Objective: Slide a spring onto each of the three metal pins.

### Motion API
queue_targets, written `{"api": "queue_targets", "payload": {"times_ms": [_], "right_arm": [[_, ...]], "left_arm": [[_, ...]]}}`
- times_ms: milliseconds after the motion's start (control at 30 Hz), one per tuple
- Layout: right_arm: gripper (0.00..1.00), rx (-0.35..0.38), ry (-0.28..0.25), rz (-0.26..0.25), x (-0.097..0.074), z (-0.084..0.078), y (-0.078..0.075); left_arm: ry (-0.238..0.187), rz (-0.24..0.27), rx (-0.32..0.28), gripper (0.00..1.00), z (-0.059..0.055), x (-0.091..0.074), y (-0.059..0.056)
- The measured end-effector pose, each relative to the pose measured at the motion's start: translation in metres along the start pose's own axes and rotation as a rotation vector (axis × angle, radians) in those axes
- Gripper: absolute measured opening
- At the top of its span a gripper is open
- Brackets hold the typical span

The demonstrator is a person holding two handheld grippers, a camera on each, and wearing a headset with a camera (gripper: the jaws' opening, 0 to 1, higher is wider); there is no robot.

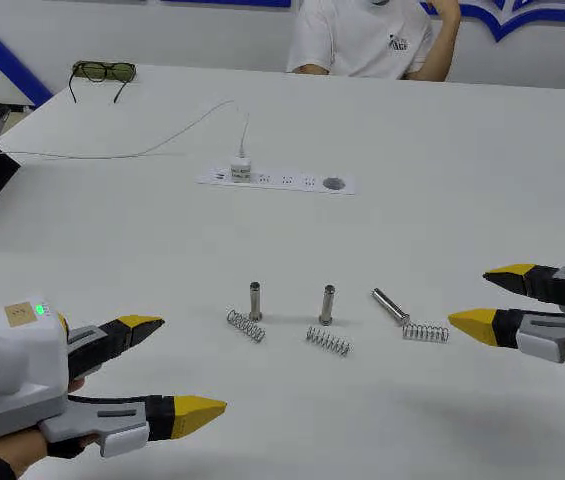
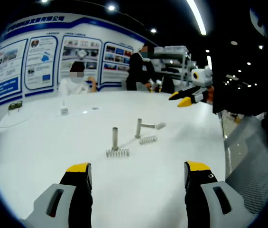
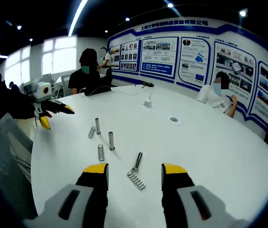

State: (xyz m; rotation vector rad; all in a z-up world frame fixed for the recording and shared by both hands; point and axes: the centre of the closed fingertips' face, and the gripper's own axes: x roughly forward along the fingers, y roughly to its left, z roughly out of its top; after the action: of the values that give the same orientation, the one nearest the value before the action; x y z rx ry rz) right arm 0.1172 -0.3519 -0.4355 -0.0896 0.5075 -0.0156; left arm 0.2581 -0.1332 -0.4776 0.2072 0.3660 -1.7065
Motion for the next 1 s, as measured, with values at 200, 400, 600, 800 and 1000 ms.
{"api": "queue_targets", "payload": {"times_ms": [200, 400, 600, 800, 1000], "right_arm": [[0.41, -0.005, 0.027, 0.006, 0.021, 0.011, -0.003], [0.34, 0.003, 0.07, 0.0, 0.044, 0.014, -0.006], [0.3, 0.009, 0.113, 0.0, 0.066, 0.011, -0.005], [0.25, 0.037, 0.167, -0.012, 0.086, -0.002, -0.006], [0.22, 0.057, 0.219, -0.016, 0.103, -0.018, -0.008]], "left_arm": [[0.003, -0.004, -0.005, 0.81, -0.005, 0.002, -0.002], [0.005, -0.009, -0.012, 0.81, -0.008, 0.003, -0.003], [0.006, -0.012, -0.023, 0.8, -0.012, 0.006, -0.001], [0.015, -0.022, -0.037, 0.8, -0.02, 0.008, -0.002], [0.02, -0.03, -0.052, 0.8, -0.025, 0.01, -0.003]]}}
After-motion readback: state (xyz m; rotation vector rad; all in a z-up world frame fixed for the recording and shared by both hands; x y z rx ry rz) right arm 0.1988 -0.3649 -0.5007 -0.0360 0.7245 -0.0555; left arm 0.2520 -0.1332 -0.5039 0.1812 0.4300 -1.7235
